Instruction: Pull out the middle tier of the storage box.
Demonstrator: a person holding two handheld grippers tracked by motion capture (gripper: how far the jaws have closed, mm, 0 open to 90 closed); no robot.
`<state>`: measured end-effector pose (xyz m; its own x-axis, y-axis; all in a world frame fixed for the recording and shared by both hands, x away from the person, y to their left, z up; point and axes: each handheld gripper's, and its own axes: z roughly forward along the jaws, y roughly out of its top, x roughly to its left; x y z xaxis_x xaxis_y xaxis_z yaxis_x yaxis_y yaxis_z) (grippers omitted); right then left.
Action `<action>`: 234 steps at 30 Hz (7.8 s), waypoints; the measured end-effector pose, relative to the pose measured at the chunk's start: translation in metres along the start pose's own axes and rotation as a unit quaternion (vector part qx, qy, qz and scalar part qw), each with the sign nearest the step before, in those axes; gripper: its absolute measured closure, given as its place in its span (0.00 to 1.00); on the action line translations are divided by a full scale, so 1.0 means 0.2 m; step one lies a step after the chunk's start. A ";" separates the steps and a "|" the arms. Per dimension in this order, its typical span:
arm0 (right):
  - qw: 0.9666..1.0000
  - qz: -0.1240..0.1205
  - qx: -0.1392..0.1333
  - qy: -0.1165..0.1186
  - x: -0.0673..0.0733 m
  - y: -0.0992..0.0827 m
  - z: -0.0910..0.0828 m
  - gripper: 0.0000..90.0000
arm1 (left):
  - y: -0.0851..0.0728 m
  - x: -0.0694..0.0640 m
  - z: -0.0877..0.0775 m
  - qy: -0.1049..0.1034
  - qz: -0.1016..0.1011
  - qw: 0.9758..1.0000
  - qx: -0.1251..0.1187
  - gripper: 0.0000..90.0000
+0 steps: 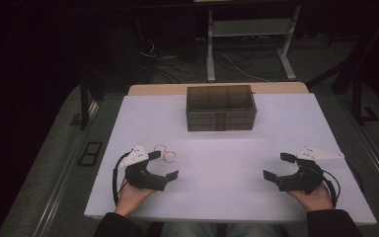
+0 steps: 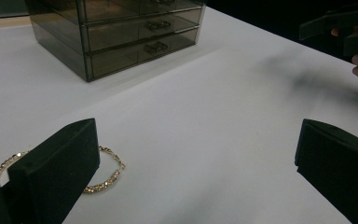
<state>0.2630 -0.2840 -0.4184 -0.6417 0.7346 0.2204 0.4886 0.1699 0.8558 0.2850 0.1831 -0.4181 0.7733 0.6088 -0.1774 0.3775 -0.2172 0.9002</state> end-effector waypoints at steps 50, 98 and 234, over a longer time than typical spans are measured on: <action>1.000 0.002 0.006 0.001 0.02 -0.01 -0.03 0.00 | 0.14 -0.08 0.07 -0.001 0.026 0.999 0.037 0.00; 1.000 -0.004 0.012 -0.005 0.02 -0.02 -0.02 0.00 | 0.39 -0.09 0.49 -0.007 0.026 0.997 0.069 0.00; 0.999 -0.031 0.036 -0.009 0.03 -0.02 0.03 0.00 | 0.17 0.20 1.02 -0.053 -0.495 0.864 -0.075 0.86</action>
<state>0.2616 -0.2768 -0.4227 -0.6620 0.7324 0.1594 0.4900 0.2620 0.8314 0.4335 0.0450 -0.4756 0.1538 0.3637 -0.9187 0.8169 0.4763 0.3253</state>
